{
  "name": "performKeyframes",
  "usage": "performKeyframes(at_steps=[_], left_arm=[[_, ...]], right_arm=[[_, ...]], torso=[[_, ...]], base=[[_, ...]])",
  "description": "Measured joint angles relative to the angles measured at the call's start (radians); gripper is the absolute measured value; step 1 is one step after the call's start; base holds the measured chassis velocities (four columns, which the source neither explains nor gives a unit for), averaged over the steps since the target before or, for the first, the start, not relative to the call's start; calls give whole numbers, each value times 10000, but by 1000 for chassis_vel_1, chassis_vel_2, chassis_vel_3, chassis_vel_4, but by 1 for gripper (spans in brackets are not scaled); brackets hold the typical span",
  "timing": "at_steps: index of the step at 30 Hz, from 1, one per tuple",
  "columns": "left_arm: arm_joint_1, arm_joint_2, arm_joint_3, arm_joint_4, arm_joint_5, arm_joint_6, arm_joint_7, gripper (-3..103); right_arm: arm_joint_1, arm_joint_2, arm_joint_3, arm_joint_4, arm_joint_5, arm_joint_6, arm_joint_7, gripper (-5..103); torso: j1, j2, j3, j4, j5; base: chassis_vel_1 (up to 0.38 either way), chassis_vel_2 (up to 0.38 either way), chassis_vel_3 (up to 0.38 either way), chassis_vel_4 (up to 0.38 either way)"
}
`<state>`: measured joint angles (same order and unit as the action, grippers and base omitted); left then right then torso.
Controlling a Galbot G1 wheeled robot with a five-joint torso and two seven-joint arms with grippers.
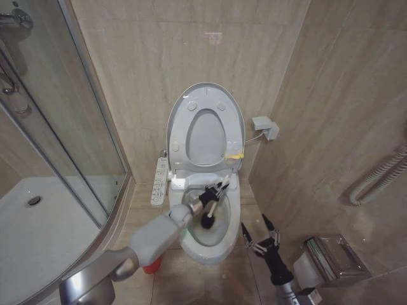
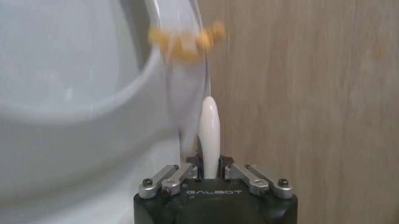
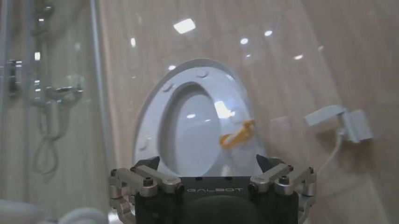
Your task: Open the toilet lid, clean the toilet bowl with a toilet brush, close the toilet lid, and flush.
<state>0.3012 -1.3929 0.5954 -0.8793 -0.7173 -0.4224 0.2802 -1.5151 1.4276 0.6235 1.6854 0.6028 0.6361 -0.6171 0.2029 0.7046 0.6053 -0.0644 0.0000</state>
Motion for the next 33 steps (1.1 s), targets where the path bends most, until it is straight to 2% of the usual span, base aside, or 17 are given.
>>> performKeyframes(at_steps=[4,6,10,17,21,24,30,31,33], left_arm=[[-404,197,660,257,-370,-96,37,19],[-546,498,1364,571,-499,-103,92,19],[-606,793,1966,583,-637,-102,99,19],[-870,593,2080,152,-1043,-90,-75,19],[-867,322,2029,408,-1042,-151,-73,19],[-611,339,1965,867,-796,-258,-32,19],[-808,136,1890,654,-932,-278,-69,19],[-1016,-97,1815,519,-1044,-280,-94,19],[-1222,-392,1731,528,-1108,-286,-87,19]], right_arm=[[164,248,155,-75,6,-82,116,100],[266,331,174,-179,17,-133,192,100],[289,309,165,-307,-89,-156,222,100],[250,159,229,-297,-146,-151,213,100],[199,145,245,-226,-133,-149,190,100],[166,159,205,-210,-127,-138,147,100],[225,177,185,-271,-115,-136,133,100],[259,191,184,-283,-113,-143,136,100],[281,226,180,-310,-119,-147,140,100]], torso=[[0,0,1,-5,-2],[1,0,1,7,0],[0,0,0,9,-2],[0,-1,1,0,1],[1,0,1,-6,0],[1,-1,3,12,1],[2,-2,4,16,2],[0,0,0,-1,1],[0,0,0,-7,3]], base=[[0,0,0,0],[0,0,0,0],[0,0,0,0],[0,0,0,0],[0,0,0,0],[0,0,0,0],[0,0,0,0],[0,0,0,0],[0,0,0,0]])
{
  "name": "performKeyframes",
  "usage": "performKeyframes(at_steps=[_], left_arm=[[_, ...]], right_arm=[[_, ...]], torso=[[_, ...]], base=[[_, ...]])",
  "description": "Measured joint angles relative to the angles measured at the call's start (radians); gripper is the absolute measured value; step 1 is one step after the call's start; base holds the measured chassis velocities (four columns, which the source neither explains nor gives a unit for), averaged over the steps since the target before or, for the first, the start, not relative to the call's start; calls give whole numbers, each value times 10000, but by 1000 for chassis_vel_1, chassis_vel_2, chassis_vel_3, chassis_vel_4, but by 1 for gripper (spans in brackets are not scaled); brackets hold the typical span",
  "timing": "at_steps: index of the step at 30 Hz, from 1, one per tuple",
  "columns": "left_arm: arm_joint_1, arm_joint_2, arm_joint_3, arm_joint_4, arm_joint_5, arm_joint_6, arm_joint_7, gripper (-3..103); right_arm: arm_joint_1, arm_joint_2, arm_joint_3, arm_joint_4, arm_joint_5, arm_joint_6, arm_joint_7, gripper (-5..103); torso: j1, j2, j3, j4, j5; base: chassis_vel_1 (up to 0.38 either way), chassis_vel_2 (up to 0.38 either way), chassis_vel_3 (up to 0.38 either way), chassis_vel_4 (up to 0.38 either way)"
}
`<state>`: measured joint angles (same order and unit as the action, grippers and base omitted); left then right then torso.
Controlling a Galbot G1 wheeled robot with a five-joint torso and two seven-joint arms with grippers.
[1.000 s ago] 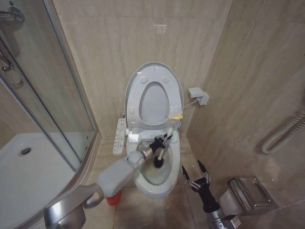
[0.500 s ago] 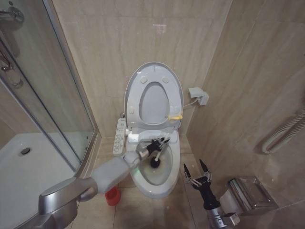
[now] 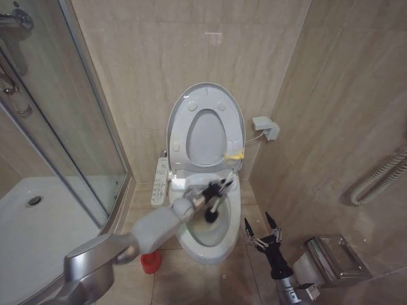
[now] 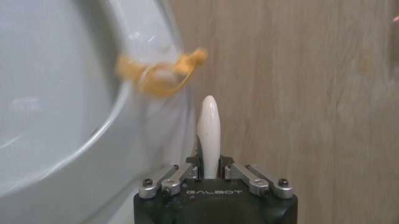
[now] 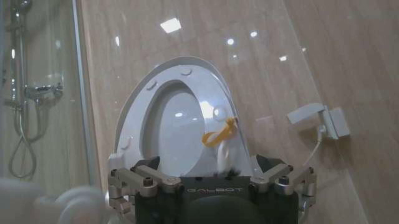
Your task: Open the toilet lid, clean the toilet bowl with a toilet brush, close the toilet lid, and flush.
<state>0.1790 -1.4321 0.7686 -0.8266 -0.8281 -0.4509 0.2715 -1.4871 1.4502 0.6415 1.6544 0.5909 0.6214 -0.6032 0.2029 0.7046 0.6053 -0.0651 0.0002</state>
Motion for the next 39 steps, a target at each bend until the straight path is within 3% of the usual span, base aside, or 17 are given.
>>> performKeyframes(at_steps=[3,10,13,15,19,24,29,32,36,39], left_arm=[[-38,-119,2,192,-6,0,44,19],[401,208,246,598,191,-64,178,19],[338,46,152,434,193,-85,130,19],[154,-341,-116,210,189,-148,62,19],[114,-590,-267,454,407,-176,115,19],[545,-193,-153,916,668,-272,254,19],[529,-193,-172,778,634,-278,224,19],[239,-588,-443,494,491,-298,154,19],[247,-724,-463,799,525,-300,188,19],[464,-619,-387,1138,676,-317,274,19]], right_arm=[[-3,38,-18,-10,-10,-1,-1,100],[-25,105,-40,-8,-32,0,-33,100],[-33,127,-40,-8,-45,1,-37,100],[-60,140,-19,10,-52,1,-39,100],[-127,154,-1,67,-58,6,-46,100],[-217,145,44,142,-51,22,-78,100],[-218,103,103,154,-29,24,-84,100],[-219,121,124,198,-5,16,-79,100],[-255,144,123,214,-7,16,-81,100],[-281,159,117,216,-7,19,-85,100]], torso=[[1,-1,1,-1,-2],[0,-1,2,24,-2],[1,-2,2,20,-1],[0,0,0,0,-3],[0,0,1,-4,-4],[1,-1,2,23,-2],[0,-1,2,20,-2],[0,0,0,-1,-2],[1,0,1,-1,-3],[0,-1,1,12,-1]], base=[[0,0,0,0],[0,0,0,0],[0,0,0,0],[0,0,0,0],[0,0,0,0],[0,0,0,0],[0,0,0,0],[0,0,0,0],[0,0,0,0],[0,0,0,0]])
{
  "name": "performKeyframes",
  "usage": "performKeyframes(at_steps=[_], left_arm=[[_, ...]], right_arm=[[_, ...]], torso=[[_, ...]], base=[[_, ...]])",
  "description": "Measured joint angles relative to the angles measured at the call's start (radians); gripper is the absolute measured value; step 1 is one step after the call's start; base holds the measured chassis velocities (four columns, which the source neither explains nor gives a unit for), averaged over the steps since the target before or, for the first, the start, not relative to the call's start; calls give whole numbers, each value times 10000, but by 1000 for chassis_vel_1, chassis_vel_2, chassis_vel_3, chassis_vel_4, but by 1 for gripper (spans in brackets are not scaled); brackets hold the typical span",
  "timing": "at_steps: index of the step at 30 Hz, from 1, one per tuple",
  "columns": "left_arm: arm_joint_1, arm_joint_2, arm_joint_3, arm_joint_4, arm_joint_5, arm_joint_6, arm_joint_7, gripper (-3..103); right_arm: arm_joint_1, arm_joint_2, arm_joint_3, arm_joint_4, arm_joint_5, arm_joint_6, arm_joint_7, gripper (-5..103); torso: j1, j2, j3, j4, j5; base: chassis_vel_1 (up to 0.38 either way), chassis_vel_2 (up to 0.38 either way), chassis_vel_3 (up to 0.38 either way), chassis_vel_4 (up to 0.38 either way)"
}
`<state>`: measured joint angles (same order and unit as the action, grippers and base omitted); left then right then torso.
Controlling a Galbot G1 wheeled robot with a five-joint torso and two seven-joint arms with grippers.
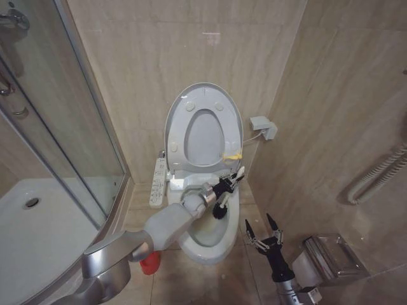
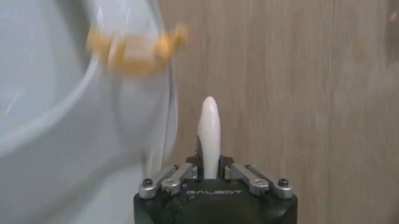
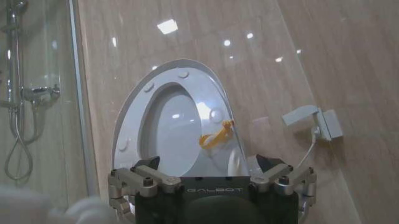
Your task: Open the toilet lid, clean the toilet bowl with a toilet brush, close the toilet lid, and flush.
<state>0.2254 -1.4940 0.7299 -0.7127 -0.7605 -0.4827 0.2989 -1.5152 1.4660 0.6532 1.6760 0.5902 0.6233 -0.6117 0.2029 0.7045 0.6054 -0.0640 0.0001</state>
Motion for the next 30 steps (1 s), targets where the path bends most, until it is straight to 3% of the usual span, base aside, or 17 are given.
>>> performKeyframes(at_steps=[4,11,20,26,30], left_arm=[[214,157,94,386,108,-39,75,19],[-262,-132,-167,-261,-78,-90,66,19],[202,112,144,385,63,-72,111,19],[-121,54,-208,-518,-110,-165,81,19],[-239,-120,-398,-341,-99,-229,157,19]], right_arm=[[-3,-14,-3,-16,0,4,-16,100],[52,1,-25,-34,4,-3,-14,100],[40,17,-24,-32,11,-1,-21,100],[49,67,-27,-41,8,0,-25,100],[26,91,-32,-45,3,6,-39,100]], torso=[[0,0,1,12,0],[0,1,-1,-12,-2],[0,0,1,9,-1],[0,1,-1,-8,-1],[0,1,-1,-10,-1]], base=[[0,0,0,0],[0,0,0,0],[0,0,0,0],[0,0,0,0],[0,0,0,0]])
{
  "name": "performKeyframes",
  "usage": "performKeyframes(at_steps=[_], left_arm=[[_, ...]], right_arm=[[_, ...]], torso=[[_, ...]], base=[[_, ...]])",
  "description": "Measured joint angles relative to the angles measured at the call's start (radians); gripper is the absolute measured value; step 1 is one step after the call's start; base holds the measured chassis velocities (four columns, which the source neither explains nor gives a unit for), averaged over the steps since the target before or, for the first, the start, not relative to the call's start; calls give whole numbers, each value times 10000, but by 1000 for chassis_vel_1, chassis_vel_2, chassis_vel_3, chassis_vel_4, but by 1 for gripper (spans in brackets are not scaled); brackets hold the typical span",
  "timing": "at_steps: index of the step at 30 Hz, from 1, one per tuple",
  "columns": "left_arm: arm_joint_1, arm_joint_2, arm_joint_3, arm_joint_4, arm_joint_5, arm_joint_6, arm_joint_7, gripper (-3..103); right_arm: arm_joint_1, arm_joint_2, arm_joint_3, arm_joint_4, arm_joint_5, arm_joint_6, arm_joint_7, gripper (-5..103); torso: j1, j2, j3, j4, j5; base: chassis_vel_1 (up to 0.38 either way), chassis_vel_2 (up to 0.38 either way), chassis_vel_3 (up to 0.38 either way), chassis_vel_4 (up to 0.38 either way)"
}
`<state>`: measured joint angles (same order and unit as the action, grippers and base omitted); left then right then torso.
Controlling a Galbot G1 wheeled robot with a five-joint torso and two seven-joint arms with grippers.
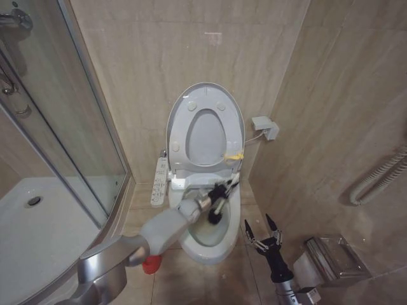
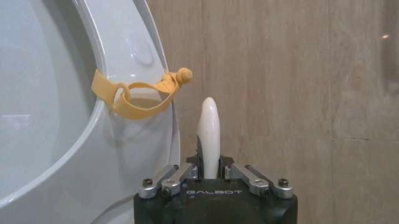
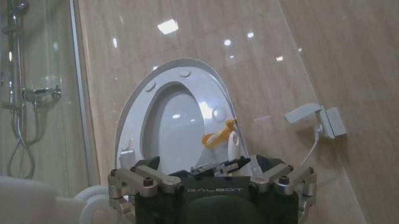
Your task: Open the toilet lid, clean the toilet bowl with a toilet brush, close the toilet lid, and flush.
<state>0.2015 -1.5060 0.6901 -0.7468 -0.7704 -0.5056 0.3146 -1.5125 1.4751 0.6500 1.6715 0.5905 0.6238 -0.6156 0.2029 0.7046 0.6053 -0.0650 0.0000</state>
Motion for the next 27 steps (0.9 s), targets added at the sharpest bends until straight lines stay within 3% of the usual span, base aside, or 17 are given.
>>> performKeyframes(at_steps=[6,14,21,27], left_arm=[[487,304,-22,598,302,16,158,19],[155,26,-331,-73,133,-4,115,19],[269,-92,-448,629,375,-20,221,19],[546,651,-179,409,328,-19,218,19]], right_arm=[[-19,-25,31,-9,11,9,-15,100],[47,38,39,-61,17,5,-8,100],[20,86,33,-58,6,5,-8,100],[101,45,126,-69,50,4,-2,100]], torso=[[0,-1,2,19,0],[0,0,0,0,0],[0,0,0,9,1],[1,-2,2,22,1]], base=[[0,0,0,0],[0,0,0,0],[0,0,0,0],[0,0,0,0]])
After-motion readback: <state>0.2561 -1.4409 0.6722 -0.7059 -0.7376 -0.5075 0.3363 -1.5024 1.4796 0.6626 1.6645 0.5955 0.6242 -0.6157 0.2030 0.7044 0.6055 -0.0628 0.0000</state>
